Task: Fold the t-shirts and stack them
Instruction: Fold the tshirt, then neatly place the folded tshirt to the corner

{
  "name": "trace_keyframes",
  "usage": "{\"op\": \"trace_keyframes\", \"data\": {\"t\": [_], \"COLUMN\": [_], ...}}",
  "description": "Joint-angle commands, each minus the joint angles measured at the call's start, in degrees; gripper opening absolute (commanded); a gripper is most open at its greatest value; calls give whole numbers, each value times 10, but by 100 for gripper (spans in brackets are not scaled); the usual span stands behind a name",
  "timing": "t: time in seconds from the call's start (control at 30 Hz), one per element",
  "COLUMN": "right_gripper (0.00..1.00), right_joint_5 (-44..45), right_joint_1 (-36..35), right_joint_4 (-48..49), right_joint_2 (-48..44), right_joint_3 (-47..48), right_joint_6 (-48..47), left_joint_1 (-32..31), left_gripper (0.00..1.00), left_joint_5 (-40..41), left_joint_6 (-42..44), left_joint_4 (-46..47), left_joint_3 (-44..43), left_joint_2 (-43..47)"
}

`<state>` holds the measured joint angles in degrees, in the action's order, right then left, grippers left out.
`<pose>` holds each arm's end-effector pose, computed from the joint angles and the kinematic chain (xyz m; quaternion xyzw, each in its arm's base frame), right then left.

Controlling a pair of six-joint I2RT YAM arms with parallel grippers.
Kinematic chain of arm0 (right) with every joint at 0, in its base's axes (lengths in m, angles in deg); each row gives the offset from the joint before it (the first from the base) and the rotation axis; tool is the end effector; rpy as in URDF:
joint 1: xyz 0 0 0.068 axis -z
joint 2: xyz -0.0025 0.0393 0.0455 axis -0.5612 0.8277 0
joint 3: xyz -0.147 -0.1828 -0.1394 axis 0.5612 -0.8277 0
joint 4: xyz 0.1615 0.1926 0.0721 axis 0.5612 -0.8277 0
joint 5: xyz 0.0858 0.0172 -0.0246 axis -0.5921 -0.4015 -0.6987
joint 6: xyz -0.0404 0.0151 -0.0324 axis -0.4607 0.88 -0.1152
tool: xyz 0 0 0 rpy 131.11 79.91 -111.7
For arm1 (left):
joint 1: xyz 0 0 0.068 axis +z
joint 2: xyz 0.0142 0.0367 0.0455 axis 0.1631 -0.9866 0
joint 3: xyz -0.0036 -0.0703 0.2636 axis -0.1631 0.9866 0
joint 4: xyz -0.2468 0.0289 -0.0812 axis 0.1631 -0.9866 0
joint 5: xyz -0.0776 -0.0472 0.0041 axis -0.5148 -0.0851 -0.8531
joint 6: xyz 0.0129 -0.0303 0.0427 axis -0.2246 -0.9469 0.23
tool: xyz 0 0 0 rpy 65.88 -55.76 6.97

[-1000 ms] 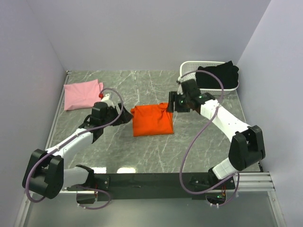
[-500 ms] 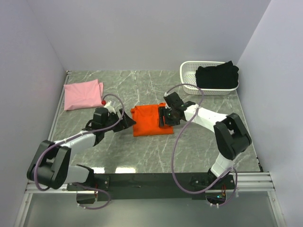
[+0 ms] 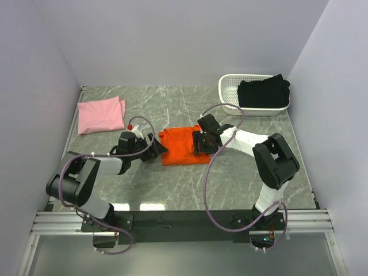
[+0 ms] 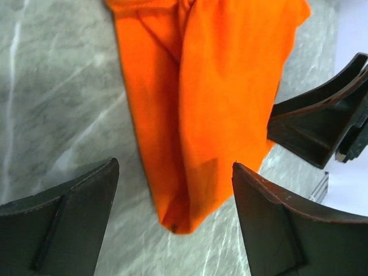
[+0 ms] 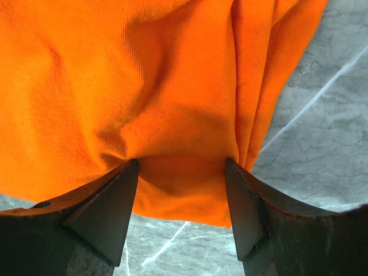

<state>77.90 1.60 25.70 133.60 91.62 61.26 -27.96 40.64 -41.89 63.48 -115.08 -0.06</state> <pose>0.2968 0.1914 0.1672 -0.0816 0.9665 0.1351 0.2025 0.2508 -0.0992 0.1370 -0.1030 0.8598 -0.3966 0.3047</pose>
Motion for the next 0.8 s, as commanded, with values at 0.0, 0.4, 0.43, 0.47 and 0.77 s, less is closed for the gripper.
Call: {"op": "trace_keyframes", "data": {"t": [0.0, 0.4, 0.43, 0.47, 0.77], "right_gripper": [69, 69, 69, 69, 69], "right_joint_5": [13, 5, 5, 5, -4], "right_joint_1": [-2, -6, -6, -7, -10], "right_joint_4": [16, 23, 24, 24, 31], "right_joint_2": [7, 1, 0, -2, -3], "right_joint_3": [-8, -19, -21, -22, -27], "right_joint_6": [7, 12, 13, 13, 16], "left_joint_1": [0, -60, -64, -67, -91], "left_gripper": [86, 85, 84, 84, 72], "left_joint_5": [-25, -13, -11, -10, 4], "left_joint_6": [-26, -66, -68, -70, -69], "left_joint_4": [83, 168, 170, 171, 164], "left_joint_3": [3, -18, -22, -28, -68], "left_joint_2": [-27, -113, -122, -126, -160]}}
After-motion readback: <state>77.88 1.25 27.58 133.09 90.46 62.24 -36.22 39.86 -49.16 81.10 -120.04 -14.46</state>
